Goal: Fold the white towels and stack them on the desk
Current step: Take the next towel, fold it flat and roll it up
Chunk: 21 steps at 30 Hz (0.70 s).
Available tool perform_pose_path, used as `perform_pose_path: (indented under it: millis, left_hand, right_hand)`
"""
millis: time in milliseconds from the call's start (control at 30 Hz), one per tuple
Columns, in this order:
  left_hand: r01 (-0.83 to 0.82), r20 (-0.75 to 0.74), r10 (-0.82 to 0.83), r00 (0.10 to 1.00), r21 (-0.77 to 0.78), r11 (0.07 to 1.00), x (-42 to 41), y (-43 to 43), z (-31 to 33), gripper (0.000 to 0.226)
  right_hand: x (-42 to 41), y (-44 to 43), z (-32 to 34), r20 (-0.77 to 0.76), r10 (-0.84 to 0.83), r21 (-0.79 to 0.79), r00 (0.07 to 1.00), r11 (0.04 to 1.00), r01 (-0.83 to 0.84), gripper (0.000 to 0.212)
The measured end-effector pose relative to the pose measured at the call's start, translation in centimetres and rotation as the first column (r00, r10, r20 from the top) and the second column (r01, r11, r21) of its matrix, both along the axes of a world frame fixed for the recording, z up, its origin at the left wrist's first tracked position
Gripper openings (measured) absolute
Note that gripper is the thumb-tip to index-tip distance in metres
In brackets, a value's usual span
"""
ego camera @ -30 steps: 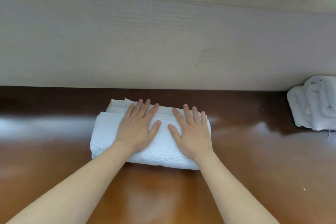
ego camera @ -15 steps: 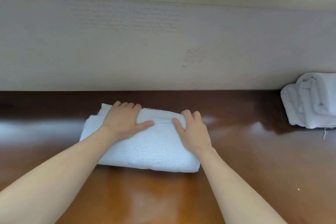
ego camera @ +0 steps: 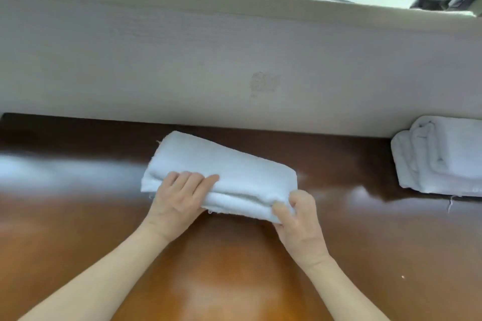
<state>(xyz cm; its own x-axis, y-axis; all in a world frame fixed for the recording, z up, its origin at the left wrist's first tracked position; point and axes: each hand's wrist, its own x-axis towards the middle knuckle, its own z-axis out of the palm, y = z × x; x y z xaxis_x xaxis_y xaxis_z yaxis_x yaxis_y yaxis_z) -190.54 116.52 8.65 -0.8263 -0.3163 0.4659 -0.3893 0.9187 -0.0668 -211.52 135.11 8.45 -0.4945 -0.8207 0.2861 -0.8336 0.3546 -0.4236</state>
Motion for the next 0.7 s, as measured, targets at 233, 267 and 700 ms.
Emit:
perform_pose_path:
  millis: [233, 267, 700]
  left_hand:
    - [-0.204, 0.248, 0.104, 0.963, 0.423, 0.883, 6.1, 8.0, -2.1, 0.051]
    - [-0.172, 0.181, 0.101, 0.978, 0.438, 0.882, 5.3, 7.3, -1.1, 0.041]
    - [-0.262, 0.360, 0.098, 0.928, 0.442, 0.858, -1.2, -3.4, -2.8, 0.069]
  right_hand:
    - [4.0, 7.0, -2.3, -0.058, 0.226, 0.110, 0.972, 0.970, -0.219, 0.012]
    - [4.1, 6.2, -1.0, -0.057, 0.193, 0.066, 0.979, 0.980, -0.189, 0.011]
    - [3.8, -6.0, -0.6, -0.041, -0.033, 0.524, 0.999, 0.850, 0.050, 0.064]
